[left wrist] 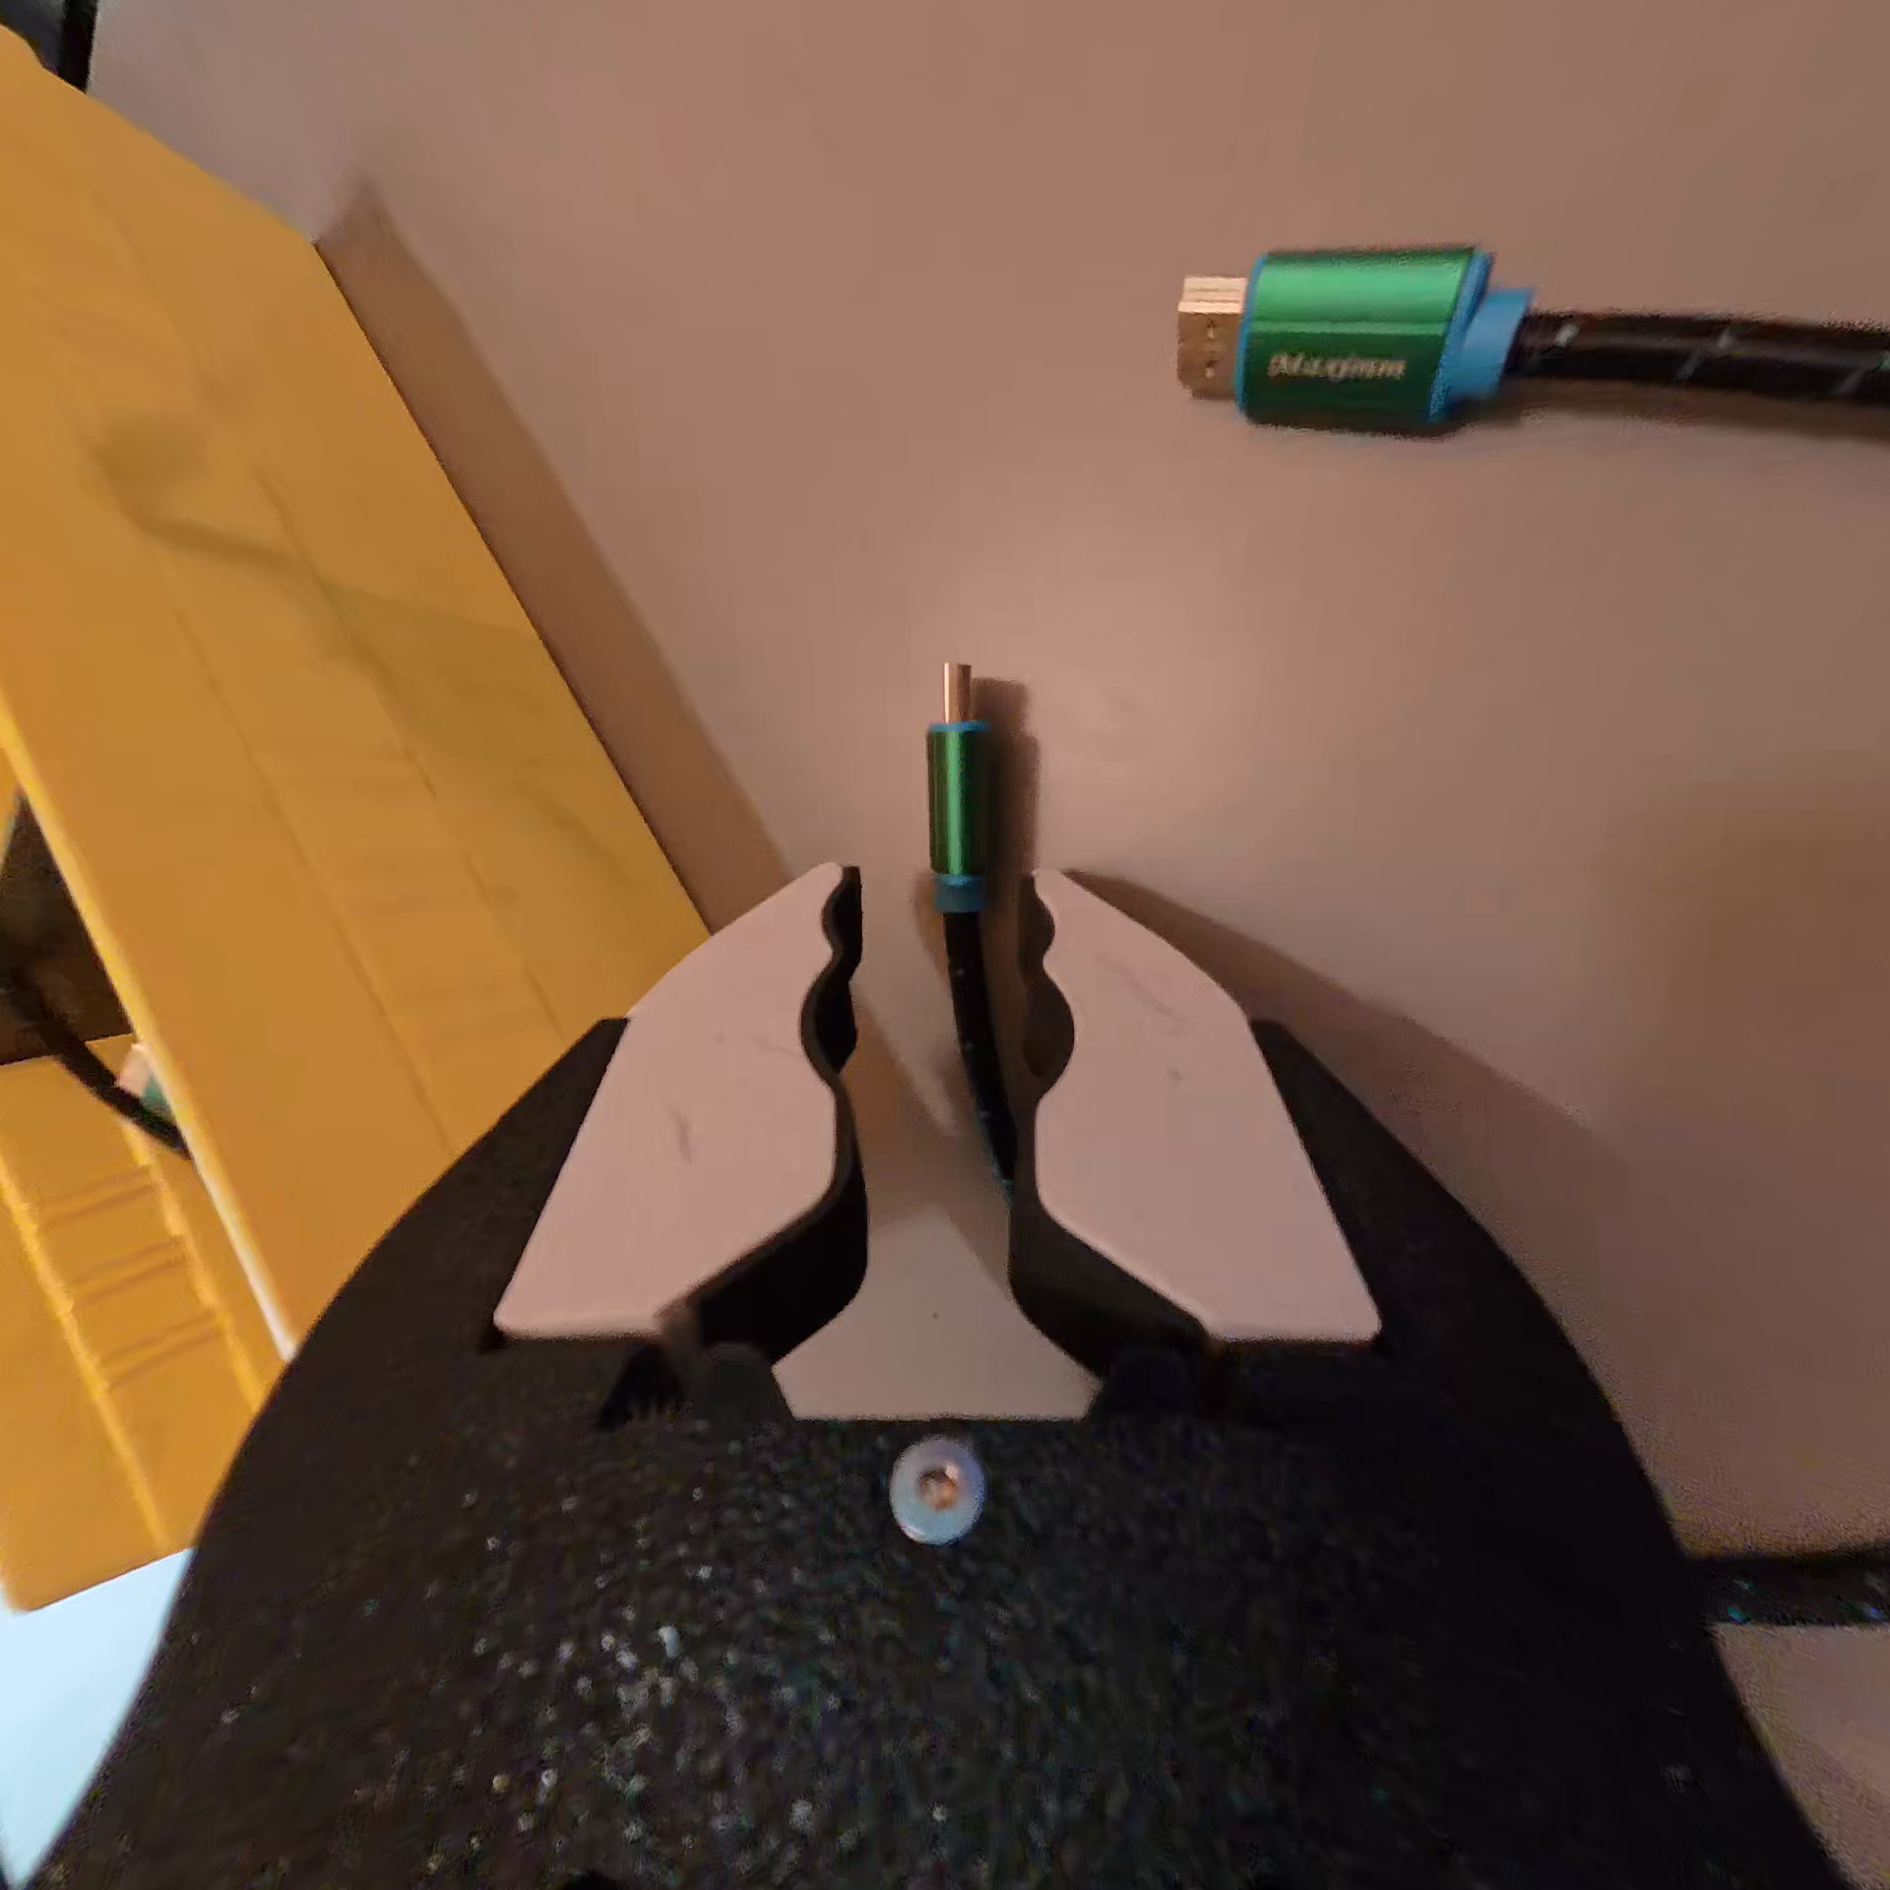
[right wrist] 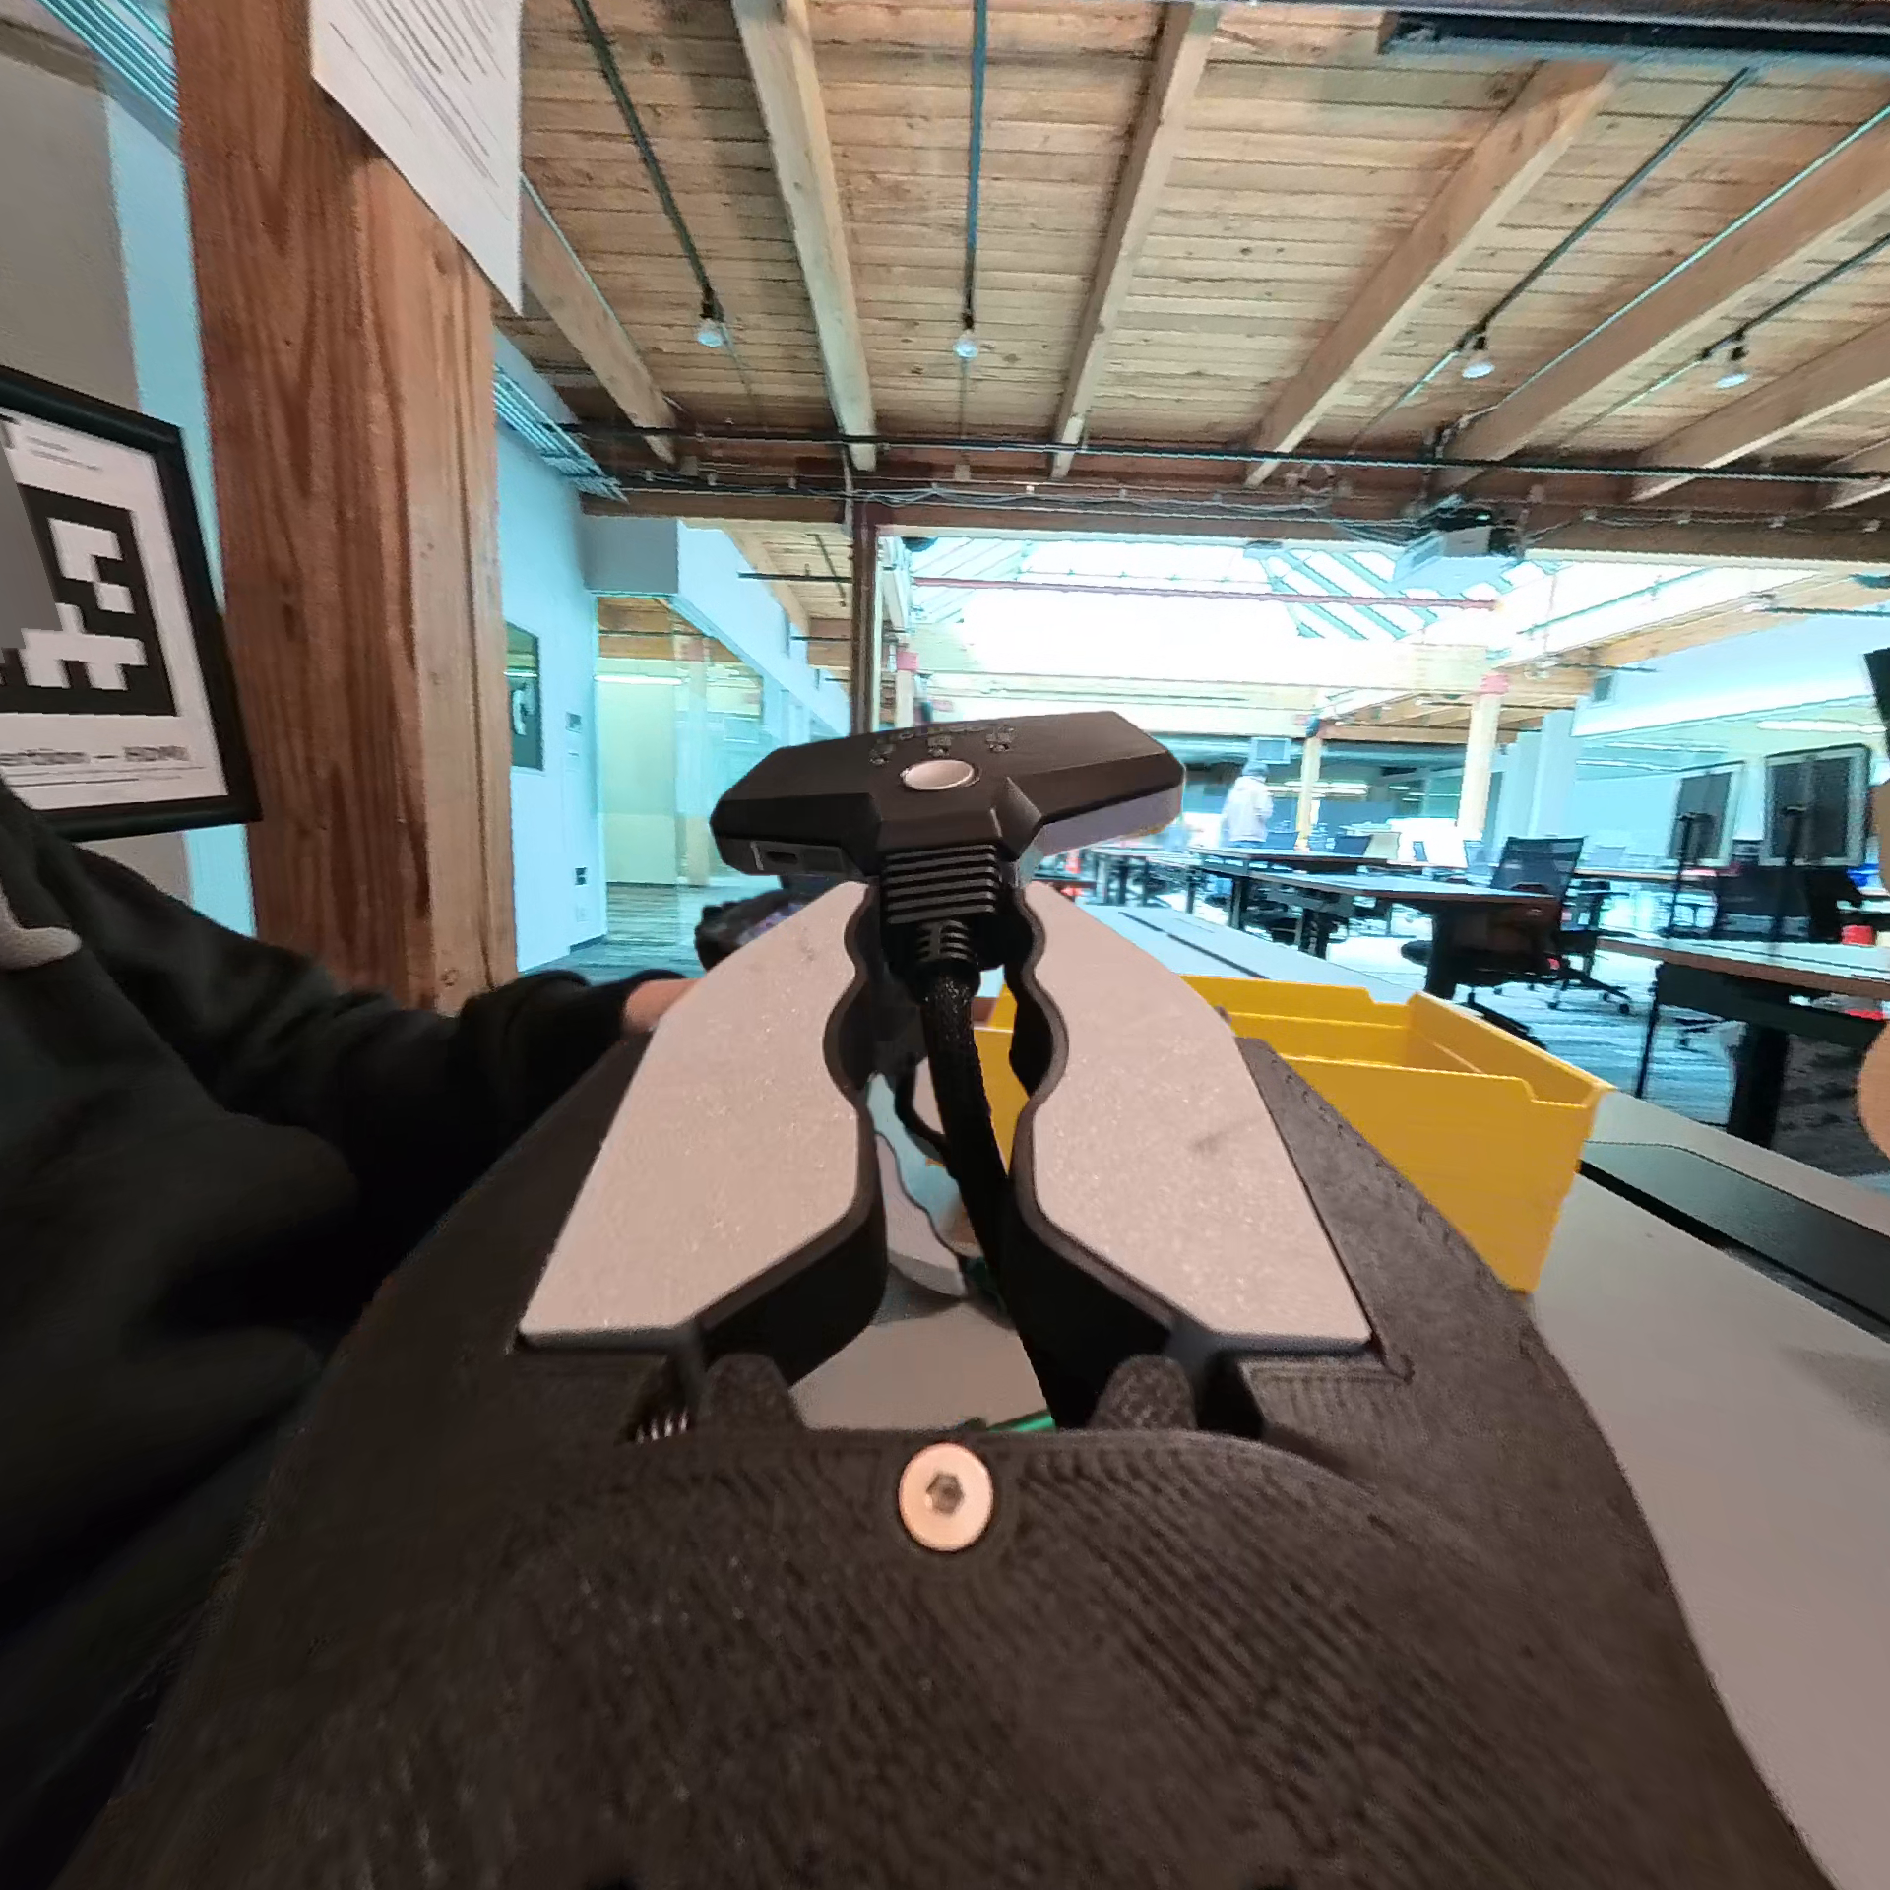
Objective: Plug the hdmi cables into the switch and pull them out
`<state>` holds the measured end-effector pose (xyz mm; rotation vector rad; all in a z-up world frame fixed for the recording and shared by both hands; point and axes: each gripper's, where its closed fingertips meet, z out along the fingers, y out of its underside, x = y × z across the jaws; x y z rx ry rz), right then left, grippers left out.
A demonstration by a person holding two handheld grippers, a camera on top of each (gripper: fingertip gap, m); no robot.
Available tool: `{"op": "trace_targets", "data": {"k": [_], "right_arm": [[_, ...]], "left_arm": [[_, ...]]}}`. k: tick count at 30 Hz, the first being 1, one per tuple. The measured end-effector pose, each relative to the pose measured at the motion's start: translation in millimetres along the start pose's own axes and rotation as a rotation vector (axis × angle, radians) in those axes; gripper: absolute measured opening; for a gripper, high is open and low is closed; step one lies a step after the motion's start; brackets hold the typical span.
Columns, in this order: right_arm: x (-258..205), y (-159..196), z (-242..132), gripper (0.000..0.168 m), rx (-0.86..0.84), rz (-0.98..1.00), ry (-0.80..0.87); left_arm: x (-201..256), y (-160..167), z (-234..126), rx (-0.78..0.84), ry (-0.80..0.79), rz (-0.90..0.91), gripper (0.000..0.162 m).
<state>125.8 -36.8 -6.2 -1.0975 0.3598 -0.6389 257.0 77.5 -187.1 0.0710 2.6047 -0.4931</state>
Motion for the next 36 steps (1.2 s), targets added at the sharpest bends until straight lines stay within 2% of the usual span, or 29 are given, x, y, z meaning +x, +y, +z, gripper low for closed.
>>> {"op": "trace_targets", "data": {"k": [1,5,11,13,17,20,28,36], "right_arm": [[-2.9,-0.1,0.4,0.022,0.002,0.007,-0.02],[-11.3,-1.9,0.9,0.023,0.01,0.024,-0.078],[-10.8,-6.8,-2.9,0.023,0.019,0.022,-0.083],[-9.4,-8.0,-4.2,0.022,0.016,0.012,-0.073],[4.2,-3.1,-7.2,0.022,-0.037,-0.022,0.019],[6.4,0.9,-6.0,0.023,-0.065,-0.045,0.041],[1.2,8.0,-2.2,0.023,-0.113,-0.035,0.007],[-1.9,15.5,0.6,0.023,-0.149,-0.021,-0.017]], "left_arm": [[-1.4,0.6,1.6,-0.001,-0.031,0.026,0.024],[-4.5,-6.5,8.5,0.06,-0.122,0.133,0.01],[-14.7,-28.2,4.3,0.199,-0.285,0.35,0.01],[-17.9,-46.9,-17.0,0.313,-0.387,0.455,0.01],[-30.1,-79.6,-83.1,0.533,-0.668,0.554,0.009],[-28.9,-90.1,-121.4,0.617,-0.799,0.614,0.009],[-23.2,-99.5,-167.1,0.631,-1.034,0.762,0.009],[-20.4,-99.1,-188.0,0.641,-1.054,0.796,0.009]]}}
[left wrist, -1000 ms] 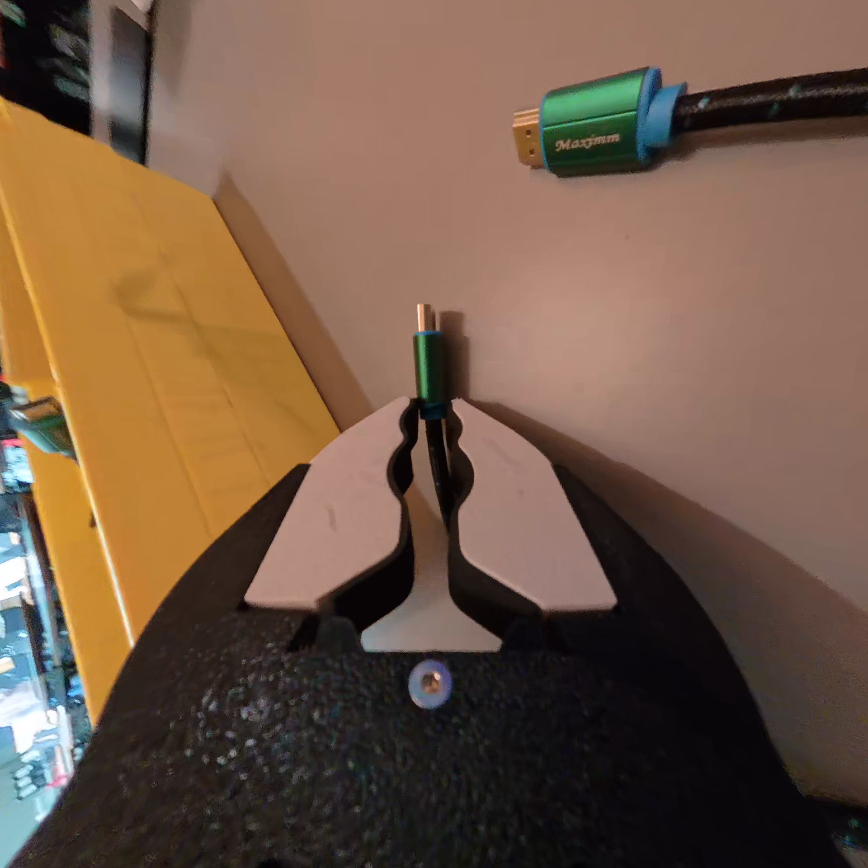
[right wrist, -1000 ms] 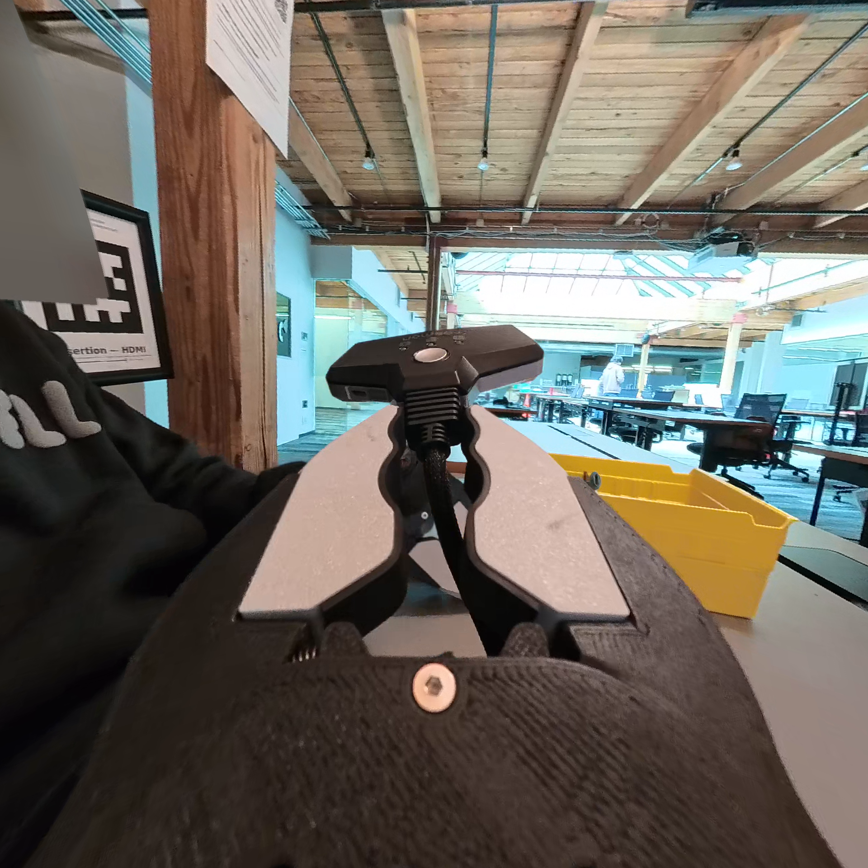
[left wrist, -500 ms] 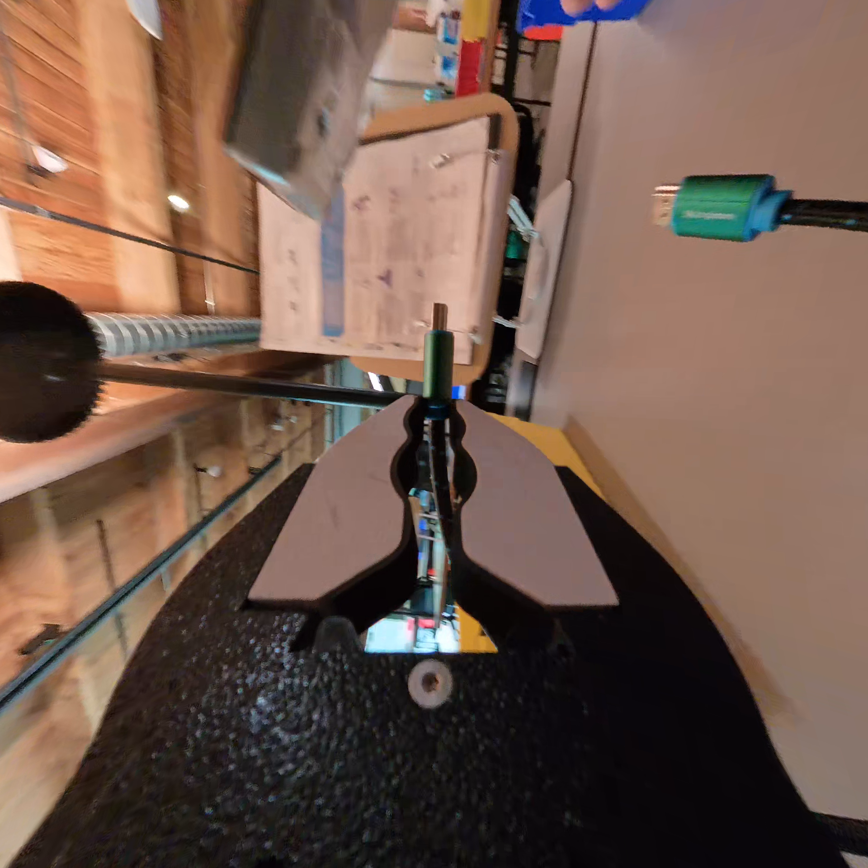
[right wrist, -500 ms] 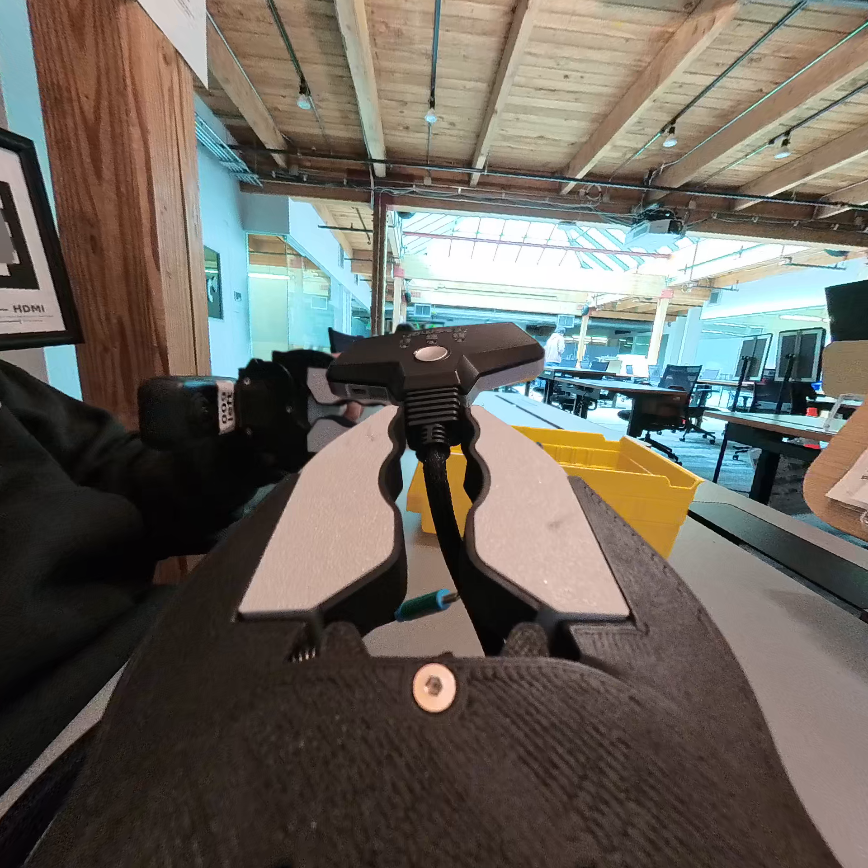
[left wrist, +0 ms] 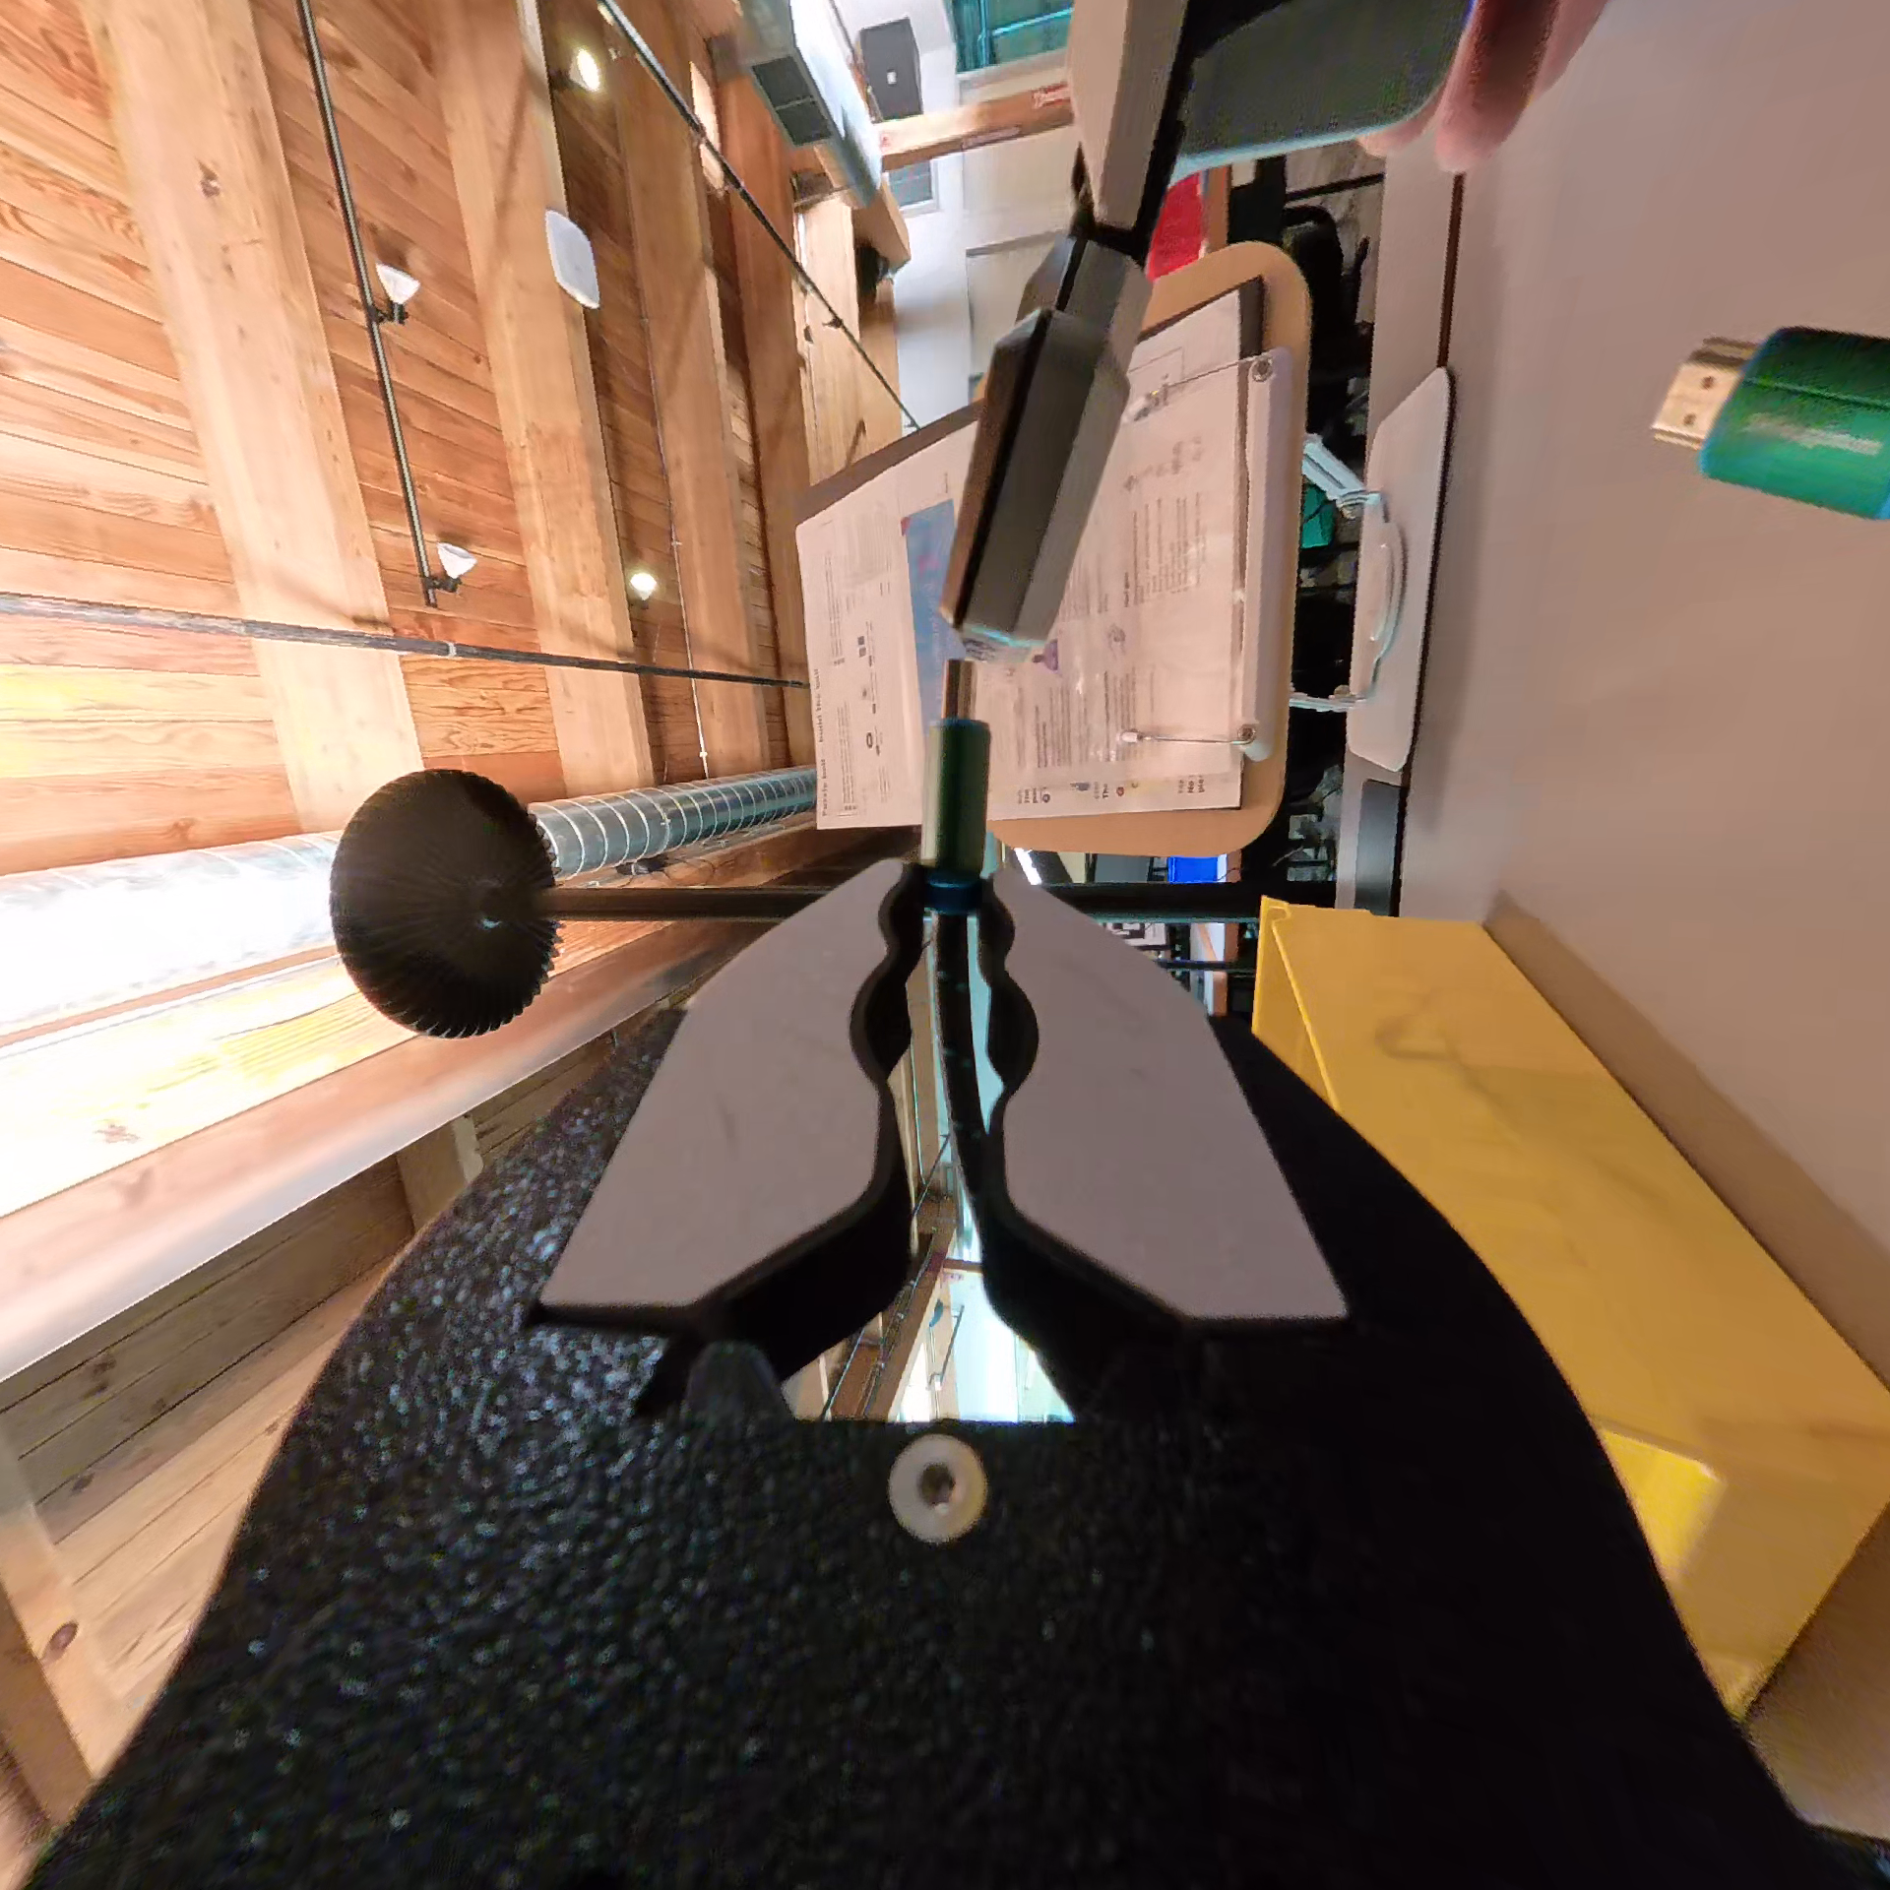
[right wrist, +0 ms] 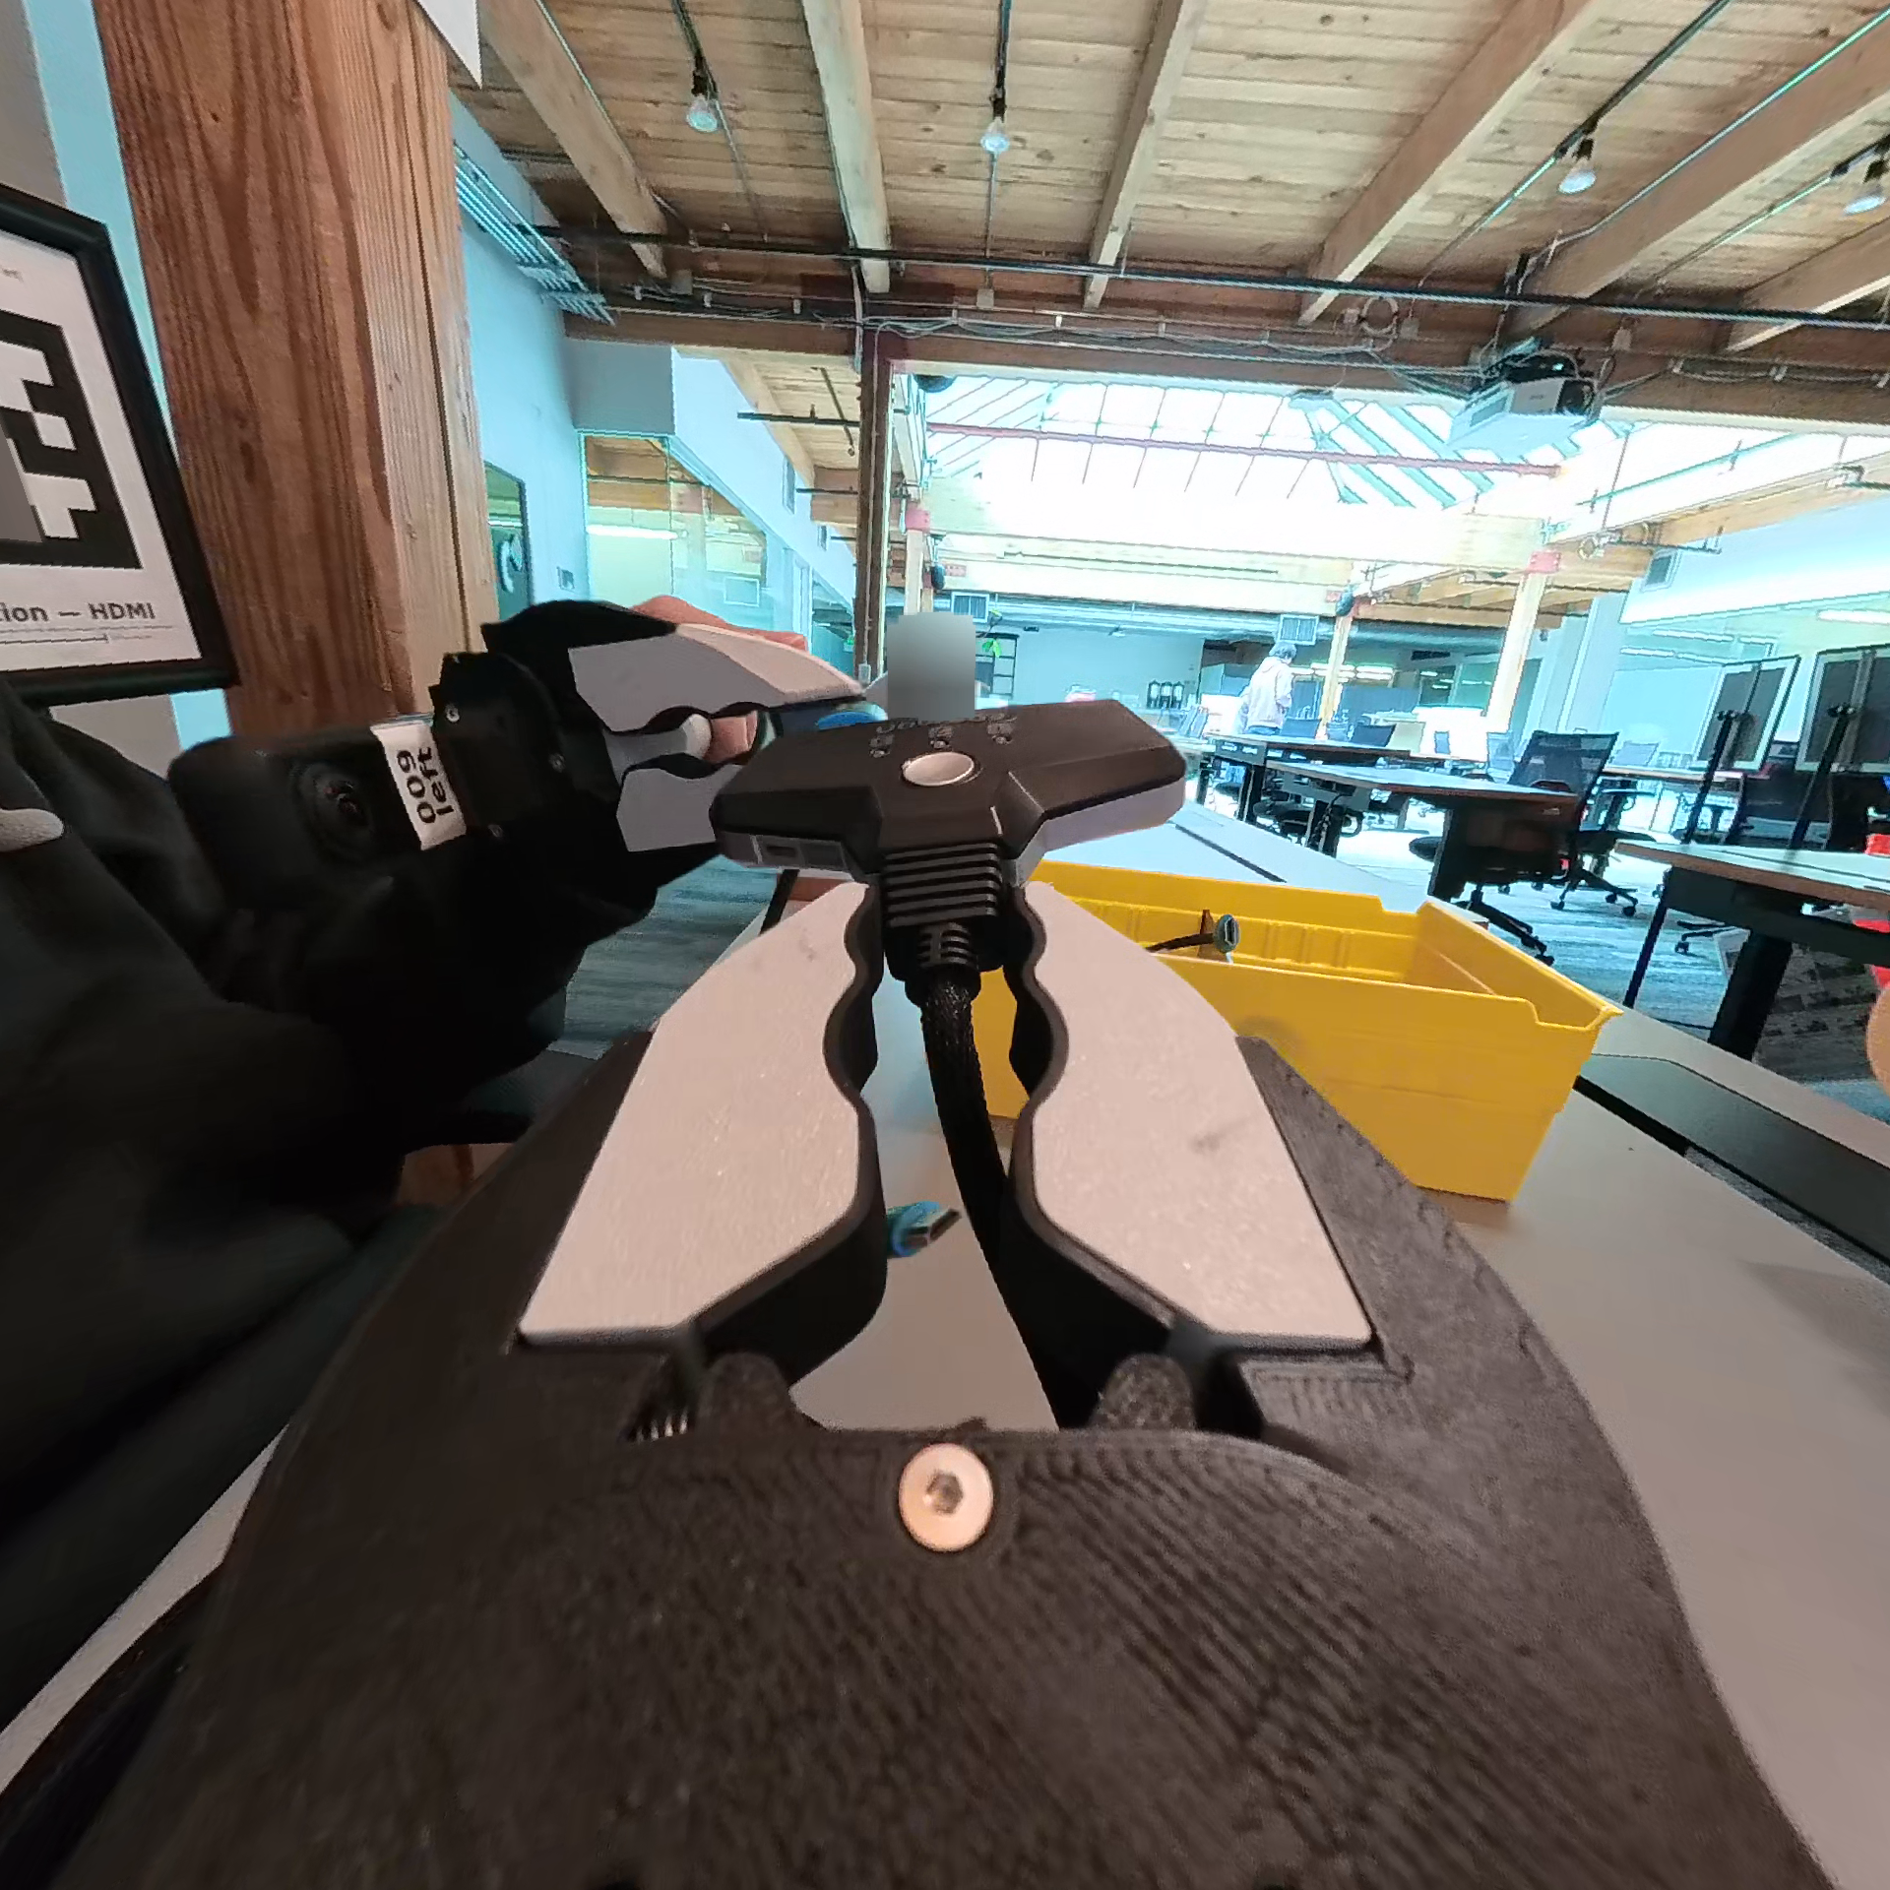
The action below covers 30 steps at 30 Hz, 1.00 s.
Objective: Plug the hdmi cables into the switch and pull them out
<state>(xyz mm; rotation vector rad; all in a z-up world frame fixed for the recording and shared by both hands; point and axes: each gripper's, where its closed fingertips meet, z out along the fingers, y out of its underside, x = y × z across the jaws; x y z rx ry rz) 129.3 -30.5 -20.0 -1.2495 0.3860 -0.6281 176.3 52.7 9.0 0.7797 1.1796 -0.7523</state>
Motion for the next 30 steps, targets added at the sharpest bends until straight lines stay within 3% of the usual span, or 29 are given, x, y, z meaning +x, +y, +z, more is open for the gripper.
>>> {"op": "trace_targets", "data": {"k": [24,30], "right_arm": [[-7.0,17.0,3.2,0.022,-0.088,0.099,-0.069],[-6.3,22.4,3.9,0.022,-0.103,0.106,-0.075]], "left_arm": [[12.4,-6.3,-14.4,0.125,0.109,0.14,0.009],[20.8,-5.5,-15.4,0.131,0.2,0.003,0.009]]}}
